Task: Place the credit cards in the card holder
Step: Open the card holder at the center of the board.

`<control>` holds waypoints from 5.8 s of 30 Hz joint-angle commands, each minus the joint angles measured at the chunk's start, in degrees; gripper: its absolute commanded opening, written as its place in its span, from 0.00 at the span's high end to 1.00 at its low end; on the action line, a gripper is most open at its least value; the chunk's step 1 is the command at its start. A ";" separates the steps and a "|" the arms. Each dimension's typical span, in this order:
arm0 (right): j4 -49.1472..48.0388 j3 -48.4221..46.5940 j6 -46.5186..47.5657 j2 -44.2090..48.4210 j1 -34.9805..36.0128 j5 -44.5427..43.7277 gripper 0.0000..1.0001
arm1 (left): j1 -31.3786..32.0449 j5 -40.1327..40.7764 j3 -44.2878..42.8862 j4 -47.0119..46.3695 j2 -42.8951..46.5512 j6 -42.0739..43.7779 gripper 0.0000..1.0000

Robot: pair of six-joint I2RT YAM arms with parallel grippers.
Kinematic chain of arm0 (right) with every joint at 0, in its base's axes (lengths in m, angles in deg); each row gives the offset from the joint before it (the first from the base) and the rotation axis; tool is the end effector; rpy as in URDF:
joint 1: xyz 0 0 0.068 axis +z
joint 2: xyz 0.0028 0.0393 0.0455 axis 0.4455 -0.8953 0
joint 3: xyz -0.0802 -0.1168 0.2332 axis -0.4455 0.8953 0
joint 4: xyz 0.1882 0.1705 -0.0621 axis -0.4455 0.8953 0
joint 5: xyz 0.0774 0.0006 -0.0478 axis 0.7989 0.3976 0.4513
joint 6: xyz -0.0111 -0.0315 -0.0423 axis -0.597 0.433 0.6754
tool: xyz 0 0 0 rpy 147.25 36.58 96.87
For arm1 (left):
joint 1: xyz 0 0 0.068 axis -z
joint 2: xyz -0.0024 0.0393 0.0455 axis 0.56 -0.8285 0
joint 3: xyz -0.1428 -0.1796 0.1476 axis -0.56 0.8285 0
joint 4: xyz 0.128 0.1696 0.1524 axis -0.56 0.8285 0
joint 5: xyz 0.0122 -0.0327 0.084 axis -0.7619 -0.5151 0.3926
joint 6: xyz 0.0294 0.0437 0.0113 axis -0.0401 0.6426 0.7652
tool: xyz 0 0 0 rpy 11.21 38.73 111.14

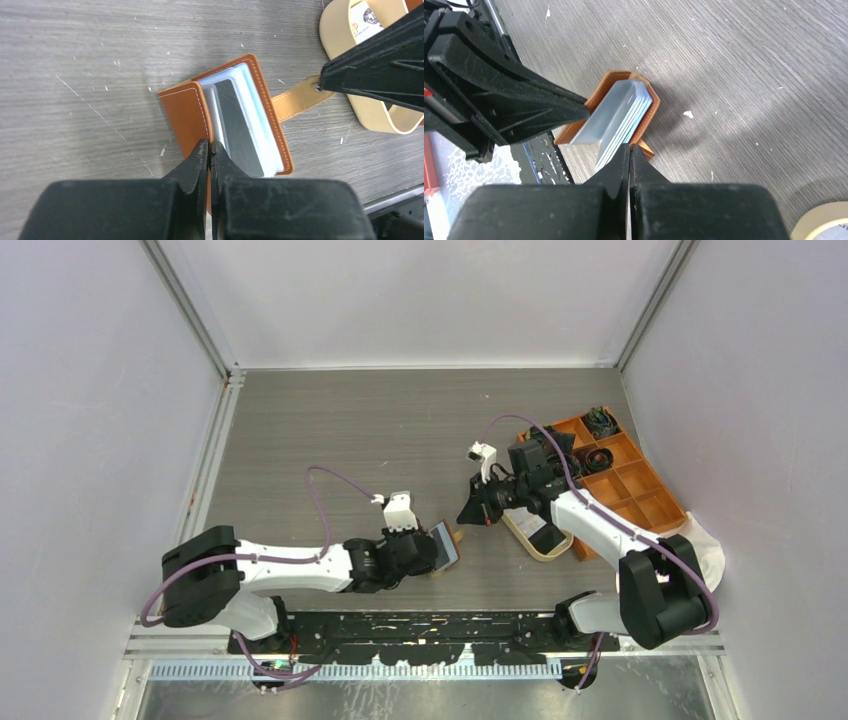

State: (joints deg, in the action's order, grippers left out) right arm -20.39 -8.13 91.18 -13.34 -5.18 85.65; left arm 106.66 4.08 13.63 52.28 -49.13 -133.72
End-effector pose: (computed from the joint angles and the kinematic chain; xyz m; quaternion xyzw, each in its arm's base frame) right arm 0.2309 0.1168 0.2112 -0.3139 0.8154 0.4046 0.2699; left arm 0.1057 -0.2646 0.1906 -0.0775 0.8879 -0.2151 0.3992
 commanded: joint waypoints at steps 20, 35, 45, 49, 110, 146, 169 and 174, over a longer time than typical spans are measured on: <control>2.29 -3.17 2.86 -2.47 -0.29 -15.22 0.99 | -12.93 -15.68 9.51 -14.53 3.65 16.62 1.00; 7.44 -6.58 7.37 3.24 -0.62 -17.83 0.61 | -14.81 -19.67 10.67 -15.62 5.81 20.56 1.00; 3.17 -4.80 -8.14 1.42 -0.71 -0.12 0.55 | -14.86 -21.13 16.32 -24.20 9.78 15.78 1.00; 5.26 -6.21 -12.08 -5.98 -0.71 -3.19 0.55 | -14.82 -19.37 19.53 -28.03 11.09 12.27 1.00; 11.67 -13.79 -16.73 -22.65 3.73 11.72 0.54 | -11.20 -15.88 17.31 -34.67 0.95 7.70 1.00; 17.94 -15.22 16.04 -15.93 17.72 -27.13 0.69 | -9.90 -4.94 23.60 -36.39 6.43 4.59 1.00; 28.05 -20.14 15.31 0.91 -2.99 -4.89 0.62 | -10.75 -19.87 25.09 -32.15 31.75 40.70 0.18; 13.22 -10.93 -3.56 10.31 -19.31 12.60 0.36 | -11.29 -26.92 19.33 -37.12 22.16 46.13 0.18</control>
State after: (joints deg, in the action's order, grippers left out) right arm 3.63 -25.01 102.59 -9.23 -16.43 81.24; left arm 95.82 -15.61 38.15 24.70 -21.55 -96.15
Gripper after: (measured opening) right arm 0.558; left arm 0.820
